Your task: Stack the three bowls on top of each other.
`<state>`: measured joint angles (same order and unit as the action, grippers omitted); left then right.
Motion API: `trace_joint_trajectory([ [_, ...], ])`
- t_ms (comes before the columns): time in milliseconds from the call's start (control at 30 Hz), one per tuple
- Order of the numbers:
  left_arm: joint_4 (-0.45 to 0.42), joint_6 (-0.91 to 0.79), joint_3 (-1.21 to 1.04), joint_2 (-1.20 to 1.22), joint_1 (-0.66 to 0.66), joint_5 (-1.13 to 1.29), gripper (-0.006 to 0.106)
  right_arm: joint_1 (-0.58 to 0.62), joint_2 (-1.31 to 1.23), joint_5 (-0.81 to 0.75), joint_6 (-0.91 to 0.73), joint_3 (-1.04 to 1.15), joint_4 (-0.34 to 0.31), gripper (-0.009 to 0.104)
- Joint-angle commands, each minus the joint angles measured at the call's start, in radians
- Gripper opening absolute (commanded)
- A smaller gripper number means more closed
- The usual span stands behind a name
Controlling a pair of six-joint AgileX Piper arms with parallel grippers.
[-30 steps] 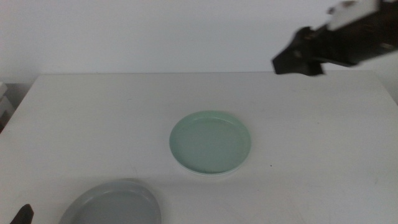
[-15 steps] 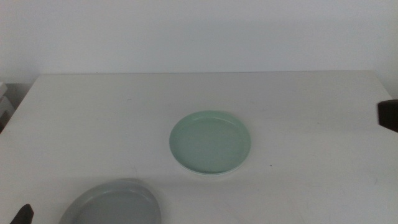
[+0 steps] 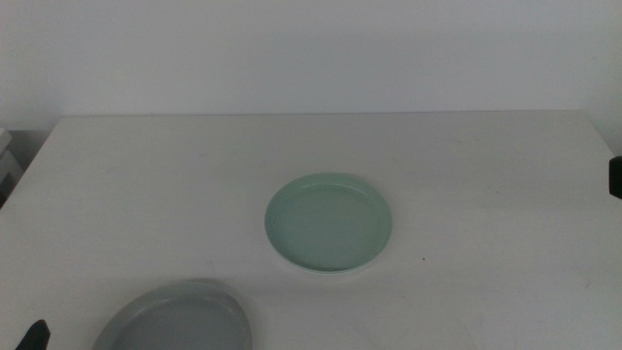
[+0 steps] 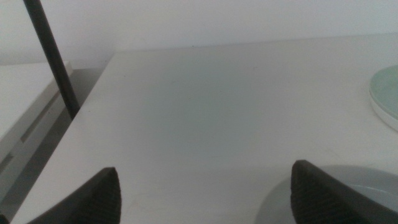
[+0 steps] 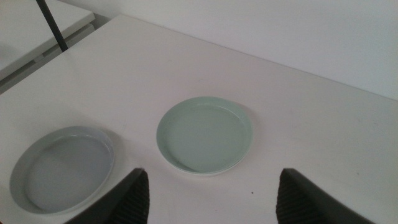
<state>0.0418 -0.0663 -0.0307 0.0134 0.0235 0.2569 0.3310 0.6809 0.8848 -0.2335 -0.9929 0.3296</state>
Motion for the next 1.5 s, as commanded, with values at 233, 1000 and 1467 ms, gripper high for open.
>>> trace_joint_trajectory([
  [233, -0.001, 0.019, 0.01, 0.012, 0.03, -0.089, 0.105, -0.008, 0.001, -0.071, -0.004, -0.021, 0.008, 0.052],
  [1000, 0.115, 0.085, 0.769, -0.687, 0.145, 0.717, 0.105, -0.008, 0.001, -0.071, -0.004, -0.021, 0.008, 0.052],
  [1467, 0.095, 0.199, 0.771, -0.775, 0.145, 0.617, 0.105, -0.008, 0.001, -0.071, -0.004, -0.021, 0.008, 0.052],
])
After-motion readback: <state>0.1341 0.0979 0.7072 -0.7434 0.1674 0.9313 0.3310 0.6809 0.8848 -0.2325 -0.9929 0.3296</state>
